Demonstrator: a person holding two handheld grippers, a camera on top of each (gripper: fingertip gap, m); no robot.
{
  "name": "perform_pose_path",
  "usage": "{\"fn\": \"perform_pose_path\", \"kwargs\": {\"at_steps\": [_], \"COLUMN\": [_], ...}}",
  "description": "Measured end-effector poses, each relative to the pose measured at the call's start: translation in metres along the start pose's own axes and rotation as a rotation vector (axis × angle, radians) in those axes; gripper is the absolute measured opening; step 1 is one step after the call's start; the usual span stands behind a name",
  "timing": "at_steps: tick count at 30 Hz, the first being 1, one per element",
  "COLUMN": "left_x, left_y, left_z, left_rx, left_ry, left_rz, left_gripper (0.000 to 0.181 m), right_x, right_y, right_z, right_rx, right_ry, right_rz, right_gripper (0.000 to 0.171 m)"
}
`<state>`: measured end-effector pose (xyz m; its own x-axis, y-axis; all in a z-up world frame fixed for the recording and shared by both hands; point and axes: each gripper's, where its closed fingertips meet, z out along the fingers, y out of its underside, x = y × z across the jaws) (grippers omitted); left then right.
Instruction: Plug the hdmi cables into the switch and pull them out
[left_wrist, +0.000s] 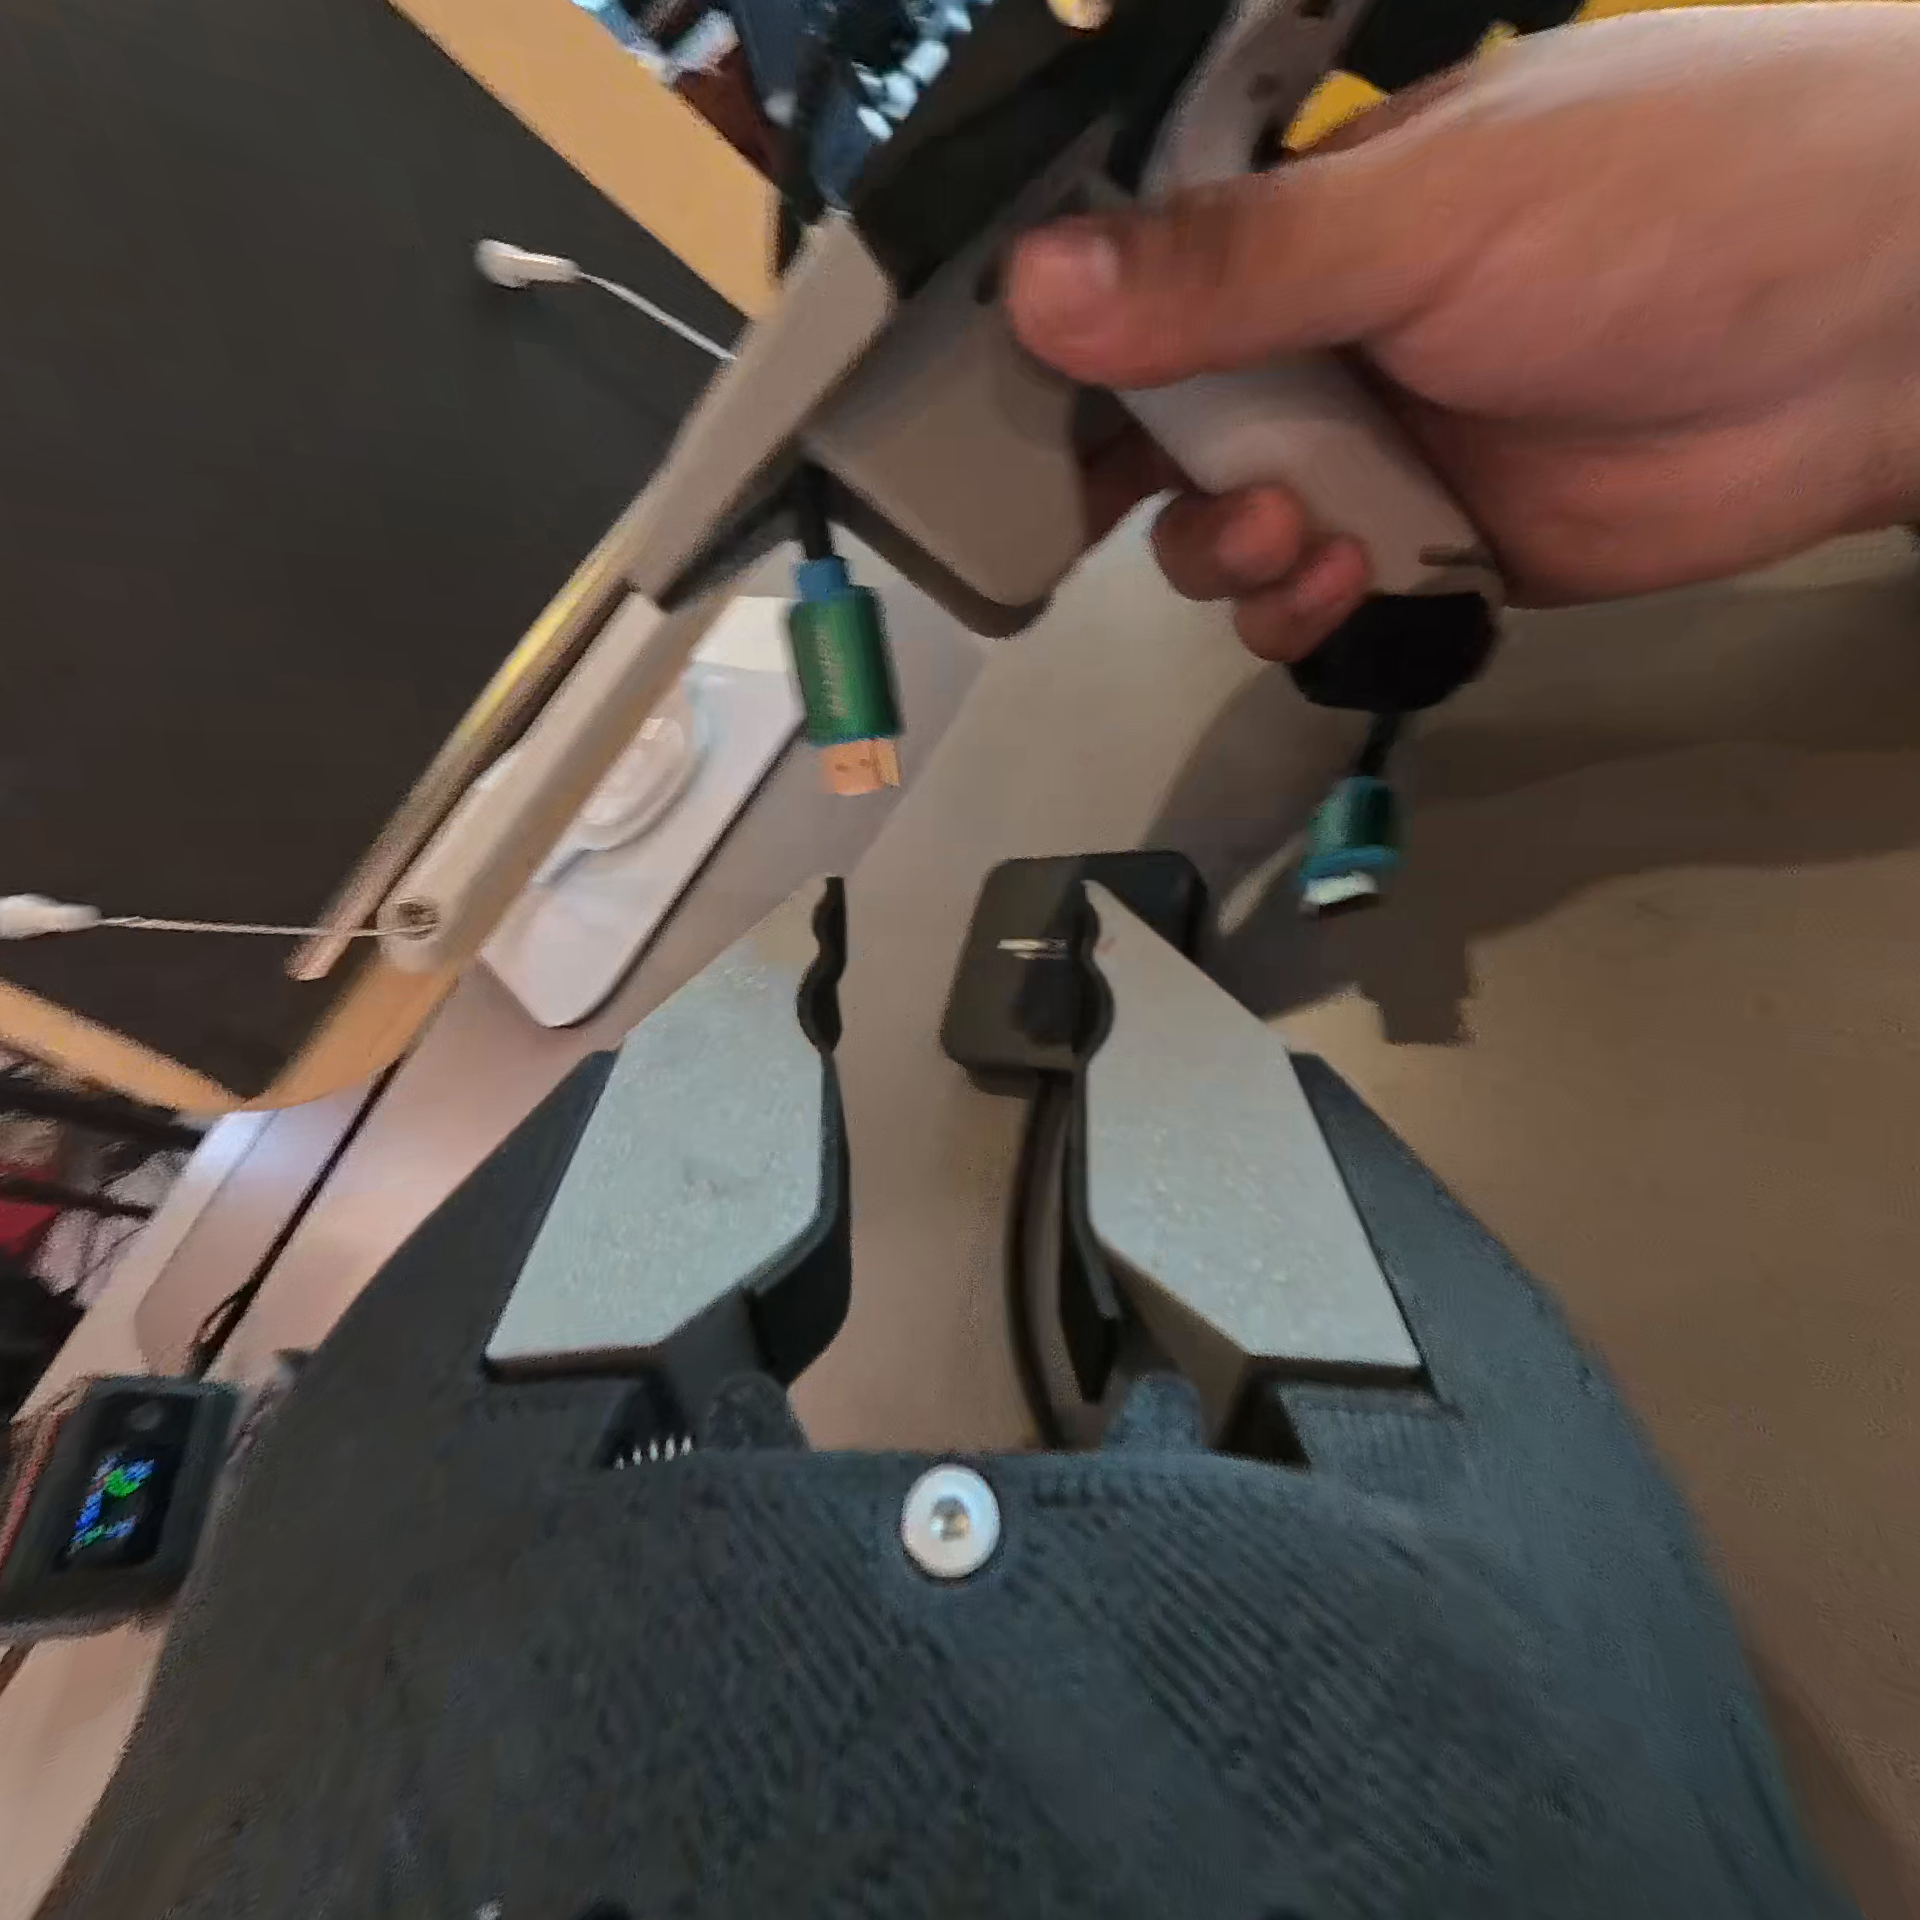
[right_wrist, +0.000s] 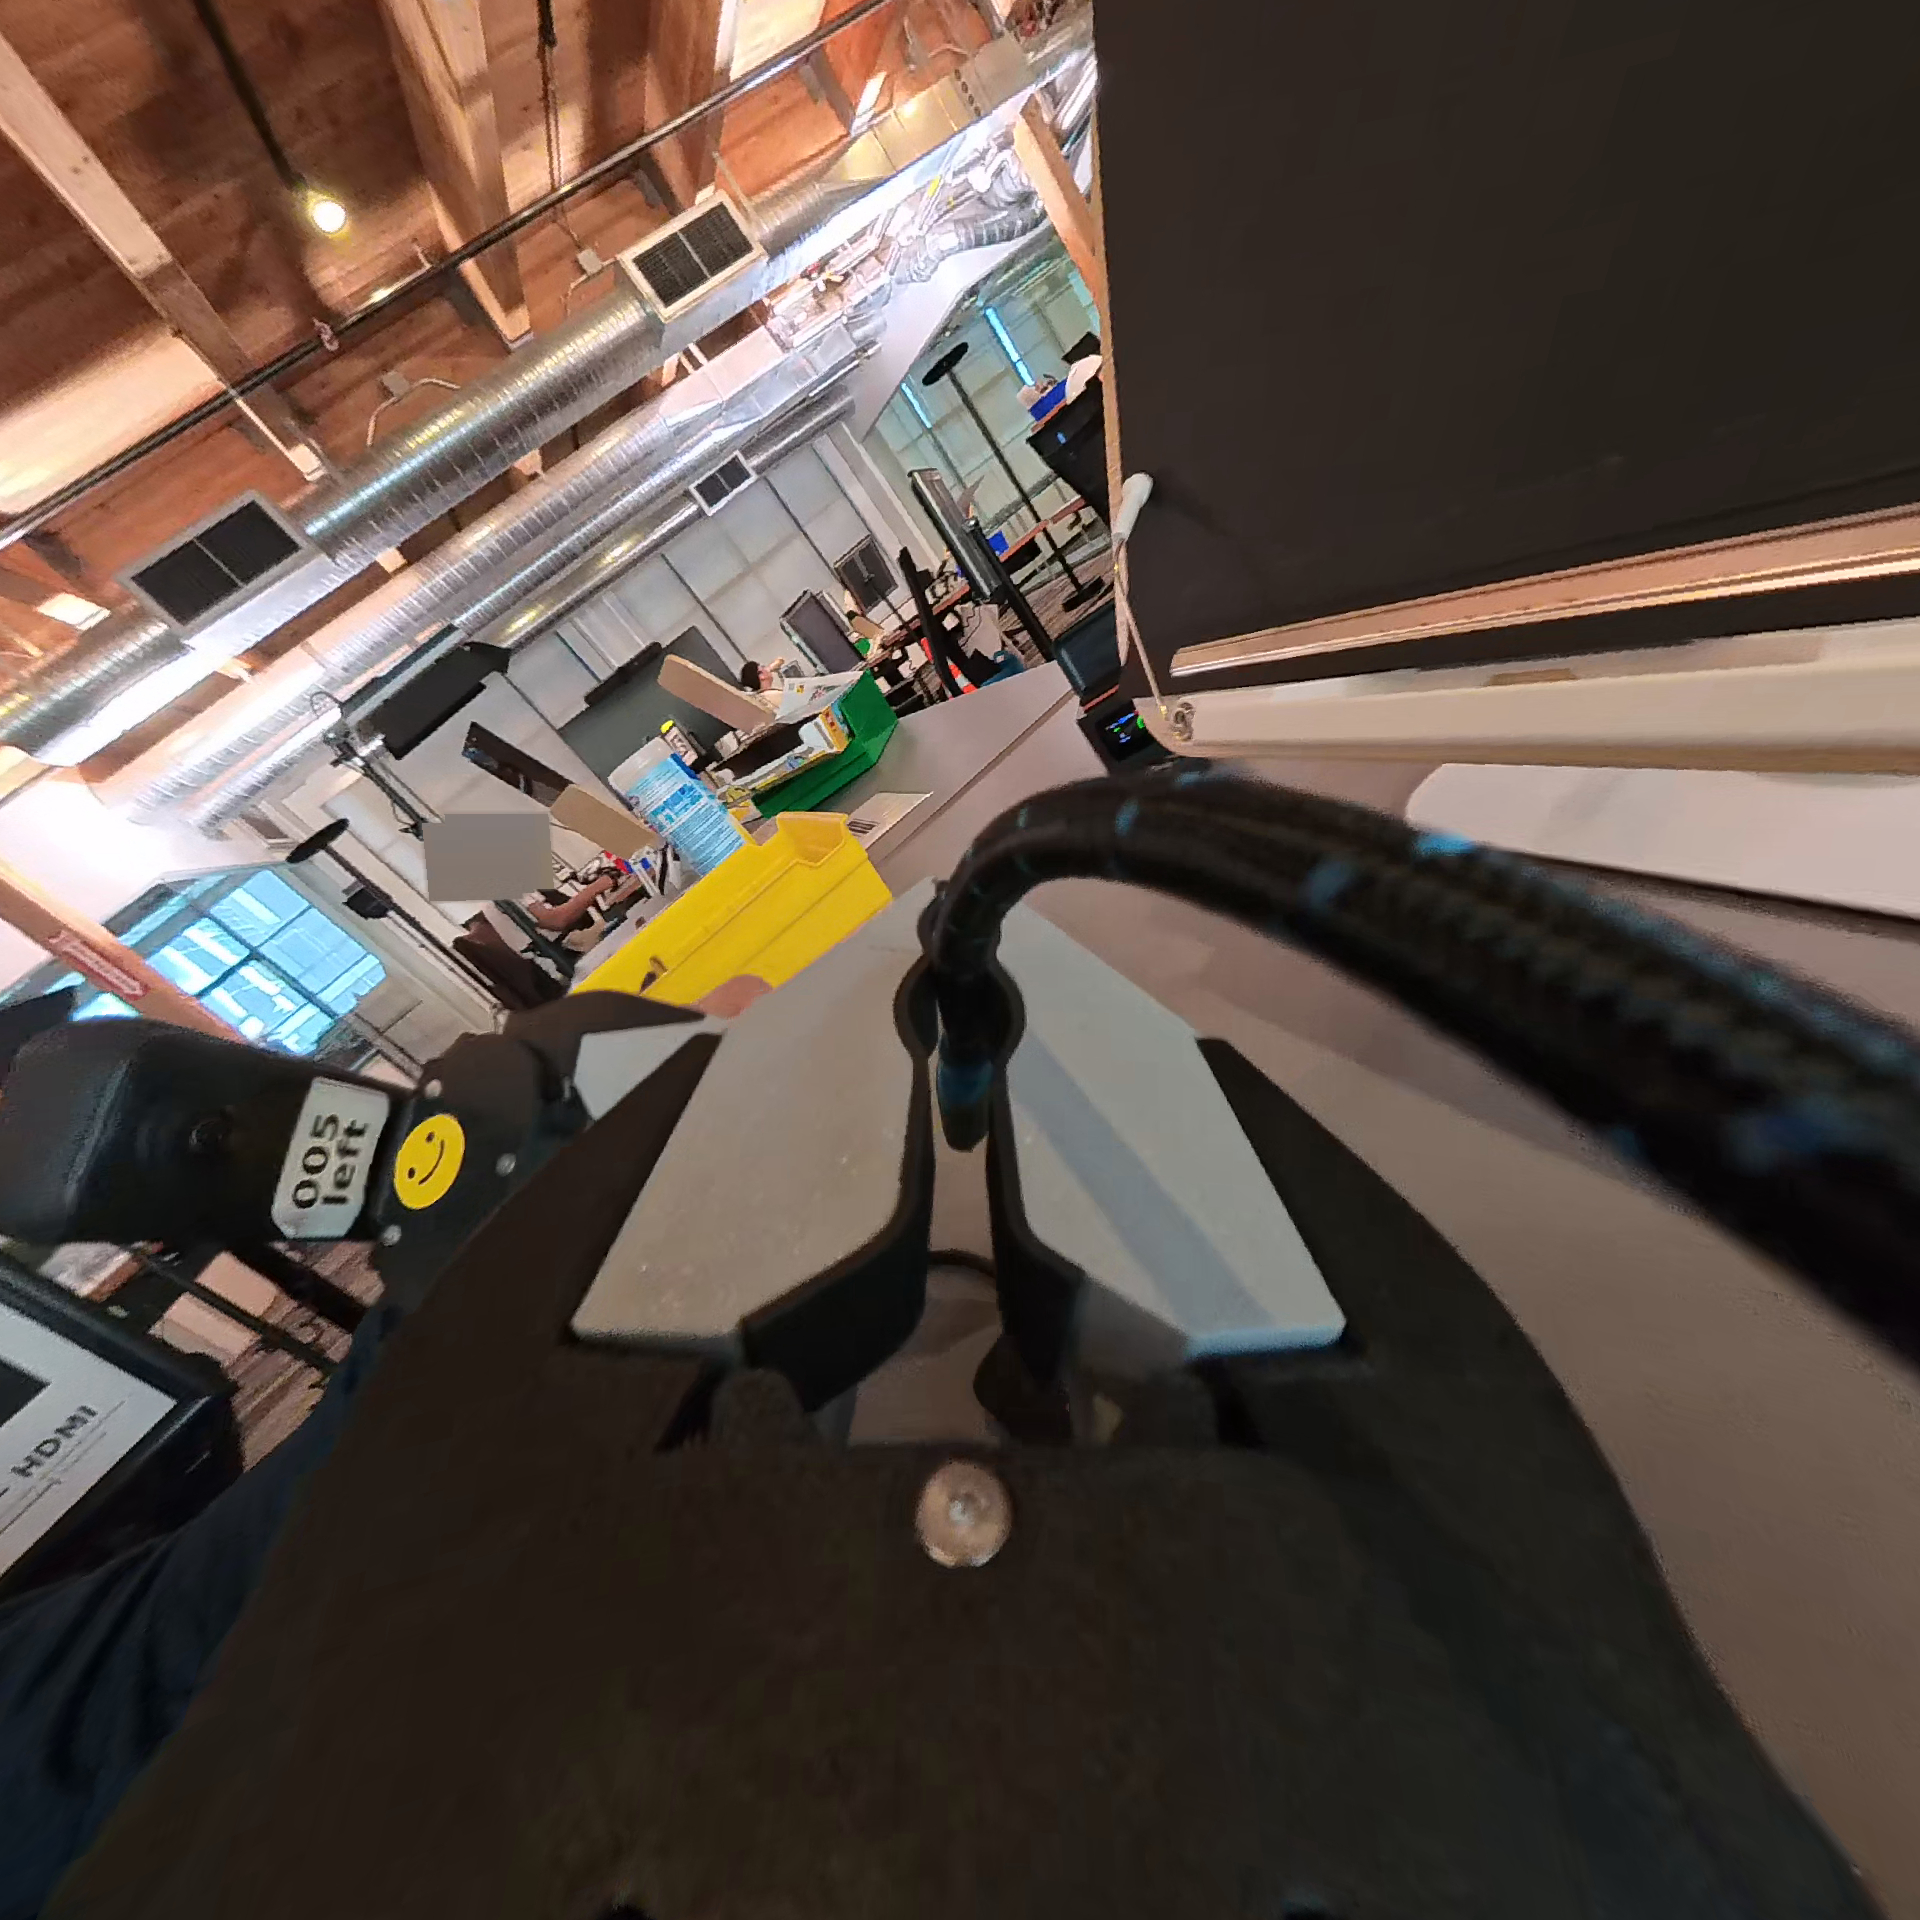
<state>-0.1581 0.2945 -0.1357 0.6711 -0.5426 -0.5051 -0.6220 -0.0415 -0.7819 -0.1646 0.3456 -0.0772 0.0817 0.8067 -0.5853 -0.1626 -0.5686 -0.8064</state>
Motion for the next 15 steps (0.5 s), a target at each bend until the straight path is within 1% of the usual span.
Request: {"fn": "perform_pose_path", "kwargs": {"at_steps": [1,2,5,8,11,13,15], "left_x": [-0.011,-0.021,-0.028,-0.023,-0.016,-0.01,-0.008], "left_y": [-0.002,-0.003,-0.002,-0.001,-0.002,-0.006,-0.011], "left_z": [0.0,0.0,0.004,0.01,0.015,0.016,0.017], "left_rx": [0.012,0.017,-0.004,-0.037,-0.041,-0.023,-0.008], "left_ry": [-0.063,-0.13,-0.243,-0.296,-0.326,-0.306,-0.297], "left_rz": [-0.003,0.003,0.105,0.243,0.342,0.33,0.272], "left_gripper": [0.035,0.032,0.035,0.029,0.024,0.028,0.03], "right_x": [-0.003,-0.006,-0.011,-0.009,-0.006,-0.003,-0.005], "right_y": [0.001,0.003,0.011,0.014,0.013,0.01,0.008], "right_z": [0.001,0.003,0.008,0.012,0.011,0.009,0.007], "right_rx": [-0.007,-0.015,-0.041,-0.034,-0.024,-0.004,0.006], "right_ry": [-0.015,-0.031,-0.043,-0.012,-0.014,-0.025,-0.047], "right_rz": [0.007,0.013,0.019,0.021,0.068,0.11,0.139], "right_gripper": [0.0,0.0,0.0,0.0,0.0,0.0,0.0]}}
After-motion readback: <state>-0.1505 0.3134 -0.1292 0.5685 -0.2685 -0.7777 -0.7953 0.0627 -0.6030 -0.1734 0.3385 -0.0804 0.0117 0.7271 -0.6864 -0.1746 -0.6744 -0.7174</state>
